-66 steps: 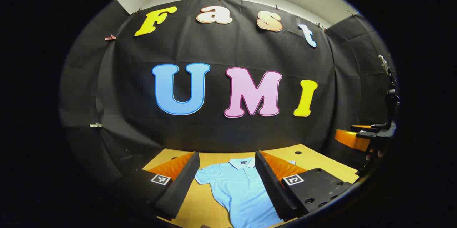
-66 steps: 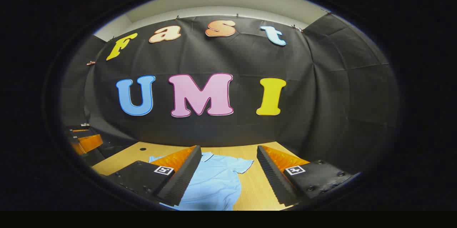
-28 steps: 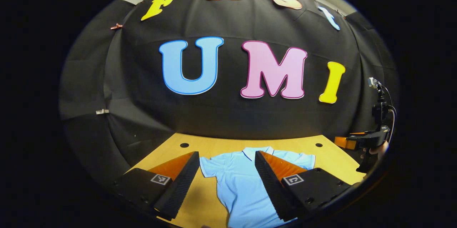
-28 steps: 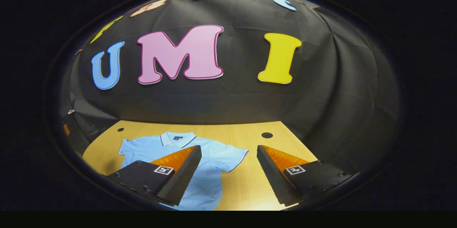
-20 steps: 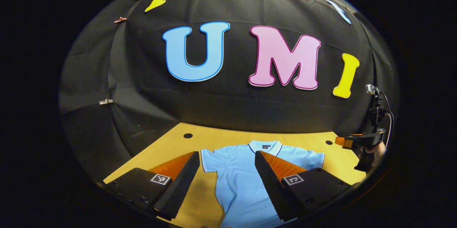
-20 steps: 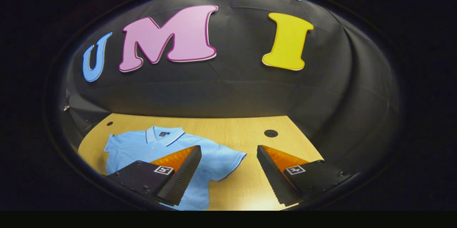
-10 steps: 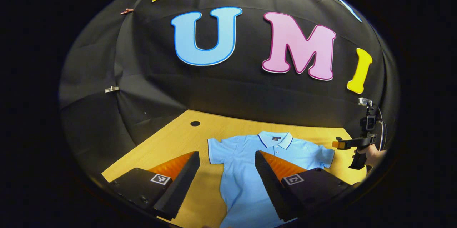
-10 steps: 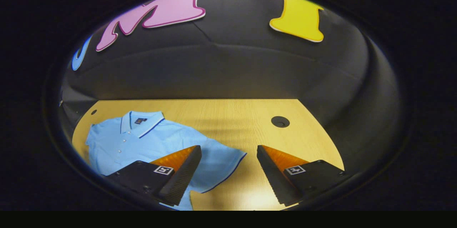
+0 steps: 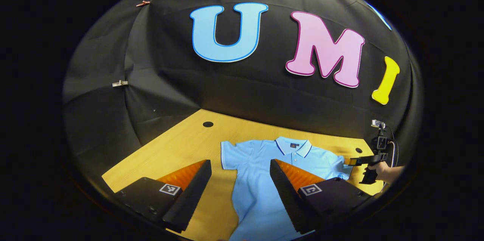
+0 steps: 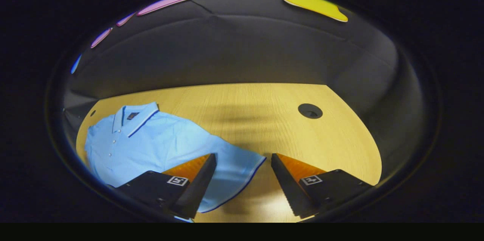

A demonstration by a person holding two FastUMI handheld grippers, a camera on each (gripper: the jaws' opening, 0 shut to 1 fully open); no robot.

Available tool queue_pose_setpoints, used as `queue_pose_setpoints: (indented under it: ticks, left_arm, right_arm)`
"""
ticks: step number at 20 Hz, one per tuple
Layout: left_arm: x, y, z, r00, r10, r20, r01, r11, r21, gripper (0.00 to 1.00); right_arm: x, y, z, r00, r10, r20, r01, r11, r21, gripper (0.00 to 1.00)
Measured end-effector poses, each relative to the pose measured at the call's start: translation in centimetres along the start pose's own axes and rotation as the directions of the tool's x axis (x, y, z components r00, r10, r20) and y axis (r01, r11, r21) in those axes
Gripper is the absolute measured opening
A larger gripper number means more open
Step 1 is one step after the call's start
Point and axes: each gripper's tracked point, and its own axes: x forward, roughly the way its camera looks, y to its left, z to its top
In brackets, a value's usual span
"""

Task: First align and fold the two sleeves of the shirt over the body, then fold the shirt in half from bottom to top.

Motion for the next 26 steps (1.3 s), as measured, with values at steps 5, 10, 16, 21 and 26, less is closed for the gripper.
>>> queue_pose_setpoints:
  ticks: [5, 10, 16, 21, 26]
  left_arm:
    - [-0.2, 0.2, -0.1, 1.000, 0.007, -0.002, -0.007, 1.000, 0.009, 0.99]
    - [-0.8, -0.2, -0.4, 1.000, 0.005, -0.002, -0.005, 1.000, 0.013, 0.99]
    - [-1.3, 0.2, -1.1, 1.000, 0.001, -0.009, 0.000, 1.000, 0.018, 0.99]
    - [-1.7, 1.0, -1.0, 1.000, 0.000, -0.003, 0.000, 1.000, -0.005, 0.99]
    - [-2.9, 3.1, -1.9, 1.000, 0.015, -0.011, -0.016, 1.000, -0.021, 0.99]
  right_arm:
    - [0.0, 0.9, 0.2, 0.999, 0.044, 0.018, -0.044, 0.999, -0.007, 0.52]
    - [0.2, 1.1, 0.2, 0.999, 0.044, 0.025, -0.044, 0.999, -0.006, 0.00]
    - [-1.8, 1.7, 2.8, 0.996, 0.039, 0.085, -0.036, 0.999, -0.040, 0.05]
    - [-4.9, 5.7, 6.2, 0.985, 0.093, 0.142, -0.076, 0.990, -0.122, 0.05]
    - [-6.4, 12.9, 7.8, 0.970, 0.177, 0.167, -0.141, 0.968, -0.205, 0.05]
